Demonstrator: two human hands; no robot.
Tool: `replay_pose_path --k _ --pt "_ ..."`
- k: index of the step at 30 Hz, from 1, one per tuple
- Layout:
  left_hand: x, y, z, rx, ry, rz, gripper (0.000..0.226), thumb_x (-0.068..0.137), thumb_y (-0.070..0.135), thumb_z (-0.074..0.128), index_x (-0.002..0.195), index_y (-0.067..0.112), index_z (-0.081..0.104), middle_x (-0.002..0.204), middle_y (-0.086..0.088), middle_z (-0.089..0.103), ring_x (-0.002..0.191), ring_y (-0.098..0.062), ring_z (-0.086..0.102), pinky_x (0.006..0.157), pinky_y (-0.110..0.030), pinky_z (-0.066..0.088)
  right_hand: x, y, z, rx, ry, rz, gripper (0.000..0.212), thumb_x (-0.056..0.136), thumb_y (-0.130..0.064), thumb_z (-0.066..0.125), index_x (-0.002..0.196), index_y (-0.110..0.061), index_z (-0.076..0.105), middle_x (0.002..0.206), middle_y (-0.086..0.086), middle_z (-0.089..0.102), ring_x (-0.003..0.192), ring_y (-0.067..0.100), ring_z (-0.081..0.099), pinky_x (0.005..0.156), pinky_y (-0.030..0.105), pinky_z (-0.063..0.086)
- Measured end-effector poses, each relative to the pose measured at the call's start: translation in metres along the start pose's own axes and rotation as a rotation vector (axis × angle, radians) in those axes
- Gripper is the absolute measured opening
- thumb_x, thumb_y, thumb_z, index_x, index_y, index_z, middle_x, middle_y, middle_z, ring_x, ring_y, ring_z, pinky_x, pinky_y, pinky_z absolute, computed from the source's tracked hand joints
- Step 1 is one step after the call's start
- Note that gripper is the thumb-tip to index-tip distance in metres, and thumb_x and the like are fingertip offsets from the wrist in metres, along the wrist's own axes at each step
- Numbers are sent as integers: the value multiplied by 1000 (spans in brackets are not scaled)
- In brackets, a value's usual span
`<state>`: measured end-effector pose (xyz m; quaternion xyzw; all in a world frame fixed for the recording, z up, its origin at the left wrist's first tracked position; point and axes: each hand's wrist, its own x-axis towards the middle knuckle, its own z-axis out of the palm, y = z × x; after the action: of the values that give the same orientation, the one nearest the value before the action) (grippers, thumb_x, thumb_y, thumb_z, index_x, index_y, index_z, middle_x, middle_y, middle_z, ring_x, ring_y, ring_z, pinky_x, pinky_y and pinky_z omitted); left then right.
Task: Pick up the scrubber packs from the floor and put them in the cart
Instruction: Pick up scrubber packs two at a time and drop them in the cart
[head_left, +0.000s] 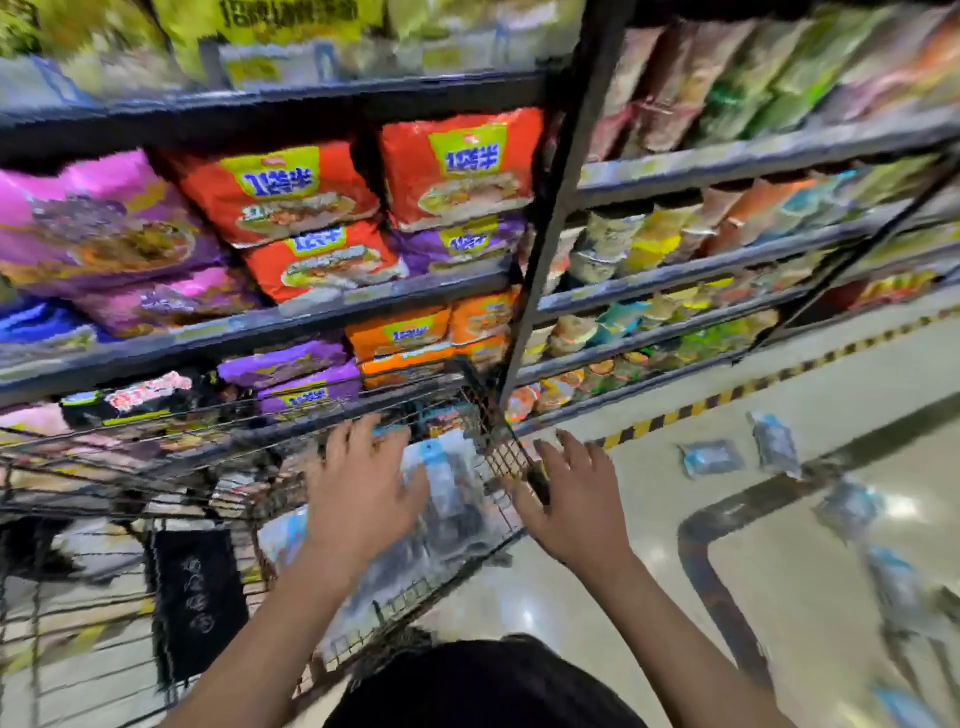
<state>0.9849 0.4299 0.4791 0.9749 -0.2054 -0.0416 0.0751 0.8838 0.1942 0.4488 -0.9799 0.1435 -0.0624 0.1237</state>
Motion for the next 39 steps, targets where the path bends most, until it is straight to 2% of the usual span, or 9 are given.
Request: replay_pose_path --k 5,9,11,15,21,26,29,33,39 --pt "10 99 15 -4 -26 223 58 84 57 40 117 21 71 129 -17 63 114 -43 61 92 -71 43 -62 75 -39 -69 50 239 65 91 -63 51 129 -14 70 132 20 68 116 50 62 97 57 53" --pt "7 184 34 3 -83 405 60 82 57 40 119 22 72 129 -16 63 117 -41 60 94 -68 43 -116 134 -59 -112 98 430 66 89 -64 51 125 -14 73 131 17 70 116 49 62 95 58 55" --pt "4 226 46 10 -96 497 60 82 57 41 118 20 71 127 -16 63 116 -42 60 94 -68 43 -146 162 -66 -128 135 509 64 90 -63 52 122 -13 74 129 16 71 116 43 59 97 55 54" --pt "-7 306 66 -15 -86 672 57 83 54 43 117 18 72 125 -17 62 112 -41 61 94 -67 41 -203 213 -72 -74 219 665 60 91 -61 59 123 -12 72 130 17 69 113 46 63 102 55 49" --pt "-21 397 87 15 -168 847 65 87 60 35 134 26 64 143 -14 55 133 -40 49 106 -67 33 -259 265 -85 -116 340 840 59 87 -59 62 120 -12 72 127 17 70 108 48 63 96 56 52" --pt "-13 450 98 82 -183 938 64 87 60 38 133 24 64 144 -15 55 128 -42 54 101 -66 37 -265 303 -92 -88 272 962 65 89 -63 52 126 -13 70 133 16 68 115 48 62 102 55 50" --pt "4 478 106 130 -173 975 59 87 58 47 132 24 64 143 -15 57 125 -43 56 99 -64 40 -257 330 -94 -55 207 1015 67 91 -66 47 133 -17 66 141 12 63 123 45 59 108 54 46" --pt "38 518 122 151 -175 996 58 85 57 51 131 24 64 140 -15 58 123 -41 57 98 -63 41 -235 372 -99 -52 170 1023 64 92 -64 51 136 -19 64 144 11 61 126 41 58 108 51 46" --pt "113 591 143 144 -205 996 63 86 60 40 129 22 66 137 -15 59 120 -40 58 96 -62 41 -168 460 -122 -57 169 1049 65 87 -62 52 129 -16 70 139 16 66 119 46 63 102 53 52"
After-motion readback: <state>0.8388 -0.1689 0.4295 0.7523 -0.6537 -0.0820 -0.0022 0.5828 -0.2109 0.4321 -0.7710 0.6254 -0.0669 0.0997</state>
